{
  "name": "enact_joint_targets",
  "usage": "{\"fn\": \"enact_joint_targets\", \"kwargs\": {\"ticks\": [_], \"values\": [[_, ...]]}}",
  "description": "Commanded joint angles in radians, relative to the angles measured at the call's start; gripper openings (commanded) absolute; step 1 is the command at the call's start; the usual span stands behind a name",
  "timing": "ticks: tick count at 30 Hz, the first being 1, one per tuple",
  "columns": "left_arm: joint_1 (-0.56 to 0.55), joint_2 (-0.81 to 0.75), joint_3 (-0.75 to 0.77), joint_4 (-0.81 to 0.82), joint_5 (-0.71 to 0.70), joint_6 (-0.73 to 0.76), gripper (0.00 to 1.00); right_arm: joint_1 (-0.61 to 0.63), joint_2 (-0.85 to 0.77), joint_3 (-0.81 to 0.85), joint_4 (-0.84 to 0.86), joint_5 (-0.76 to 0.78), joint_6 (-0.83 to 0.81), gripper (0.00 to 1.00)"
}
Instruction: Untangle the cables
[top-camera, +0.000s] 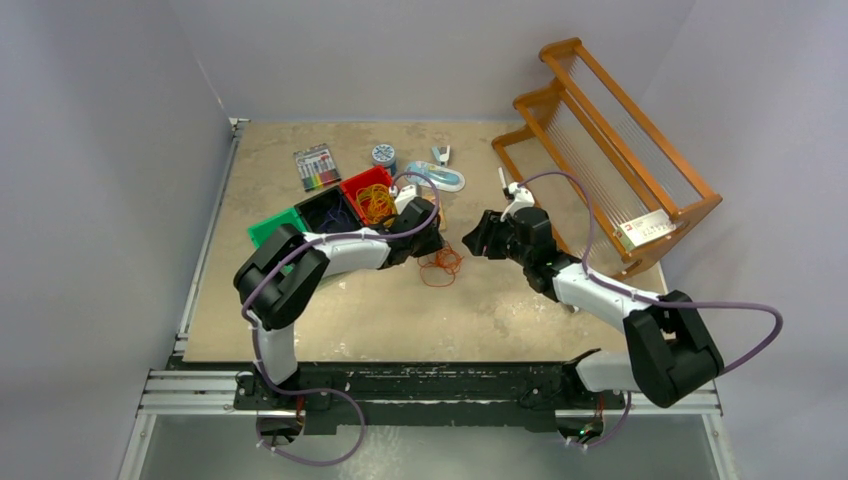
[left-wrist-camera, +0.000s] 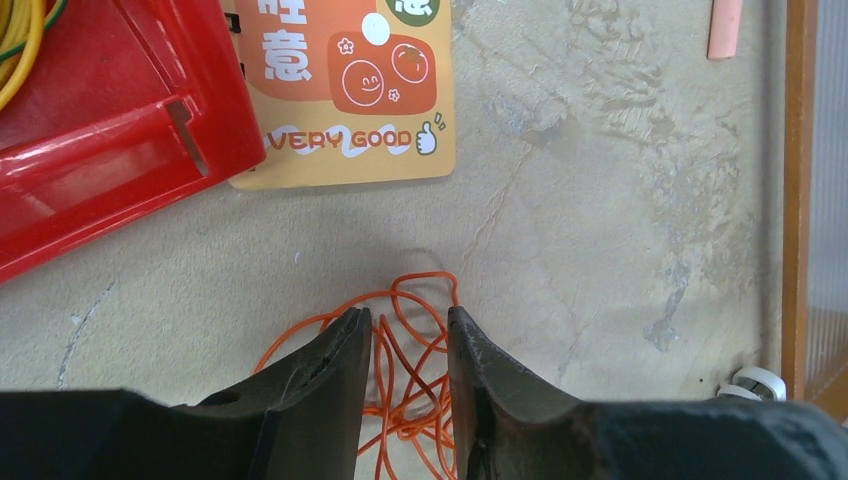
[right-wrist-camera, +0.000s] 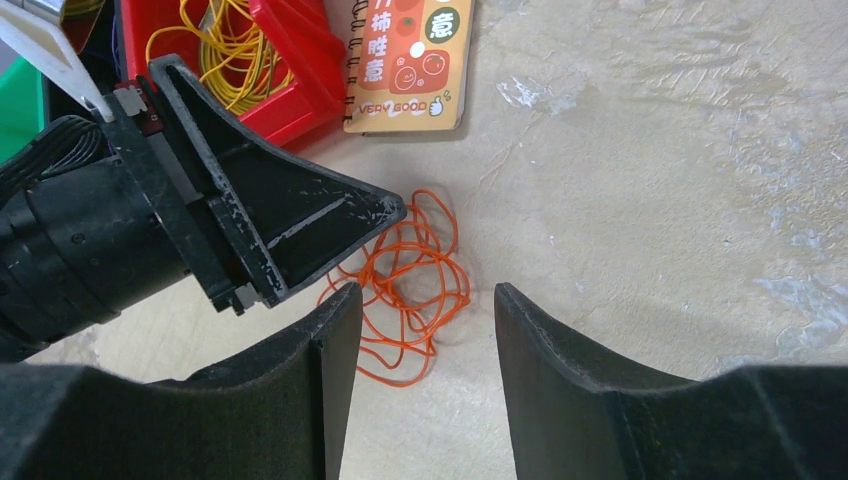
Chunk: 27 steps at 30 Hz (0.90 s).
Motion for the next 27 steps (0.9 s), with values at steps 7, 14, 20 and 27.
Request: {"fn": "enact_joint_targets", "kwargs": {"ticks": [7,14,20,27], "values": [[-0.002,-0.006,0.052,0.008,-0.039,0.017,0.10,-0.002,-0.036,0.004,0.014,0.021,-0.001,0.54],[-0.002,-0.076,0.056,-0.019,-0.069,0.082,0.00,-0.002,-0.079,-0.009,0.051,0.025,-0.010,0.54],[-0.003,-0.186,0.090,-0.004,0.031,0.276,0.00,-0.003,-0.137,-0.053,0.167,-0.035,-0.035,0.66],[-0.003,-0.301,0.078,-0.009,0.106,0.376,0.00,-0.002,-0.157,-0.082,0.320,-0.093,-0.037,0.76]]}}
